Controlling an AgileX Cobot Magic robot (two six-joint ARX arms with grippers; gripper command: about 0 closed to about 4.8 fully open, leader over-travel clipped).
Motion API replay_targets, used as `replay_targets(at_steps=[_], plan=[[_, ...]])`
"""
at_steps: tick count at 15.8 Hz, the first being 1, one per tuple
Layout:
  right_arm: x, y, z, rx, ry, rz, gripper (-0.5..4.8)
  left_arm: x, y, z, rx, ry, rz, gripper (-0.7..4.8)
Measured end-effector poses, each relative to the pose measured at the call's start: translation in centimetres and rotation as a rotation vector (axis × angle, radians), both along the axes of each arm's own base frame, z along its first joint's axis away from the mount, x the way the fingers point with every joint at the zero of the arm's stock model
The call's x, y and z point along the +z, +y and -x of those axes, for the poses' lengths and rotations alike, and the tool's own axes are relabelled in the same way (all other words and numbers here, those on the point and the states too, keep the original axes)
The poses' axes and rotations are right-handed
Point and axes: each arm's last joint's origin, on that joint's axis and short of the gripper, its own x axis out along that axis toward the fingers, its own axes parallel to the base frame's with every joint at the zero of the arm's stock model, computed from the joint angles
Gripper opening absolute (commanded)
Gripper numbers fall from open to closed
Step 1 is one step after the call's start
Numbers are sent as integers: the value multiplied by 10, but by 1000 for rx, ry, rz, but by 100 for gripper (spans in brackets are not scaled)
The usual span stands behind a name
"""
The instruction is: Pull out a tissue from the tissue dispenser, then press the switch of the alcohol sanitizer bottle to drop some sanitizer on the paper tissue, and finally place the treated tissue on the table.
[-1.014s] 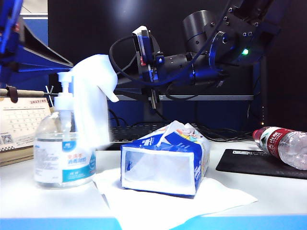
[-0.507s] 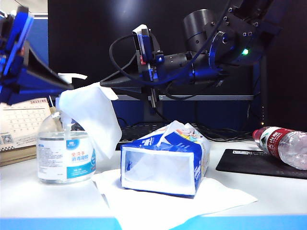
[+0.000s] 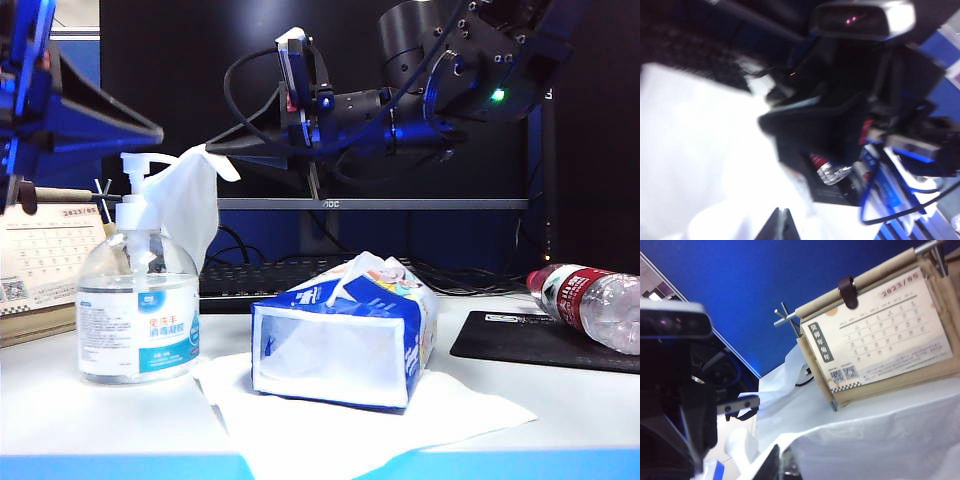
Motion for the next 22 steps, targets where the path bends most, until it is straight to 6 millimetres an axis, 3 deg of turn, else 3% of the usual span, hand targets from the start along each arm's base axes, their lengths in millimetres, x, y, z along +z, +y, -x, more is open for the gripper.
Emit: replay_targets(at_steps=[11,17,22], plan=[[-1,0,1,19,16,4,-5,-2,1,-4,90,-12,-75,-5],[-1,0,1,21,16,4,-5,19,-1,-14,112,-72,-61,-5],[-1,0,1,21,16,4,-5,12,0,-14,155,-24,-114,-5]])
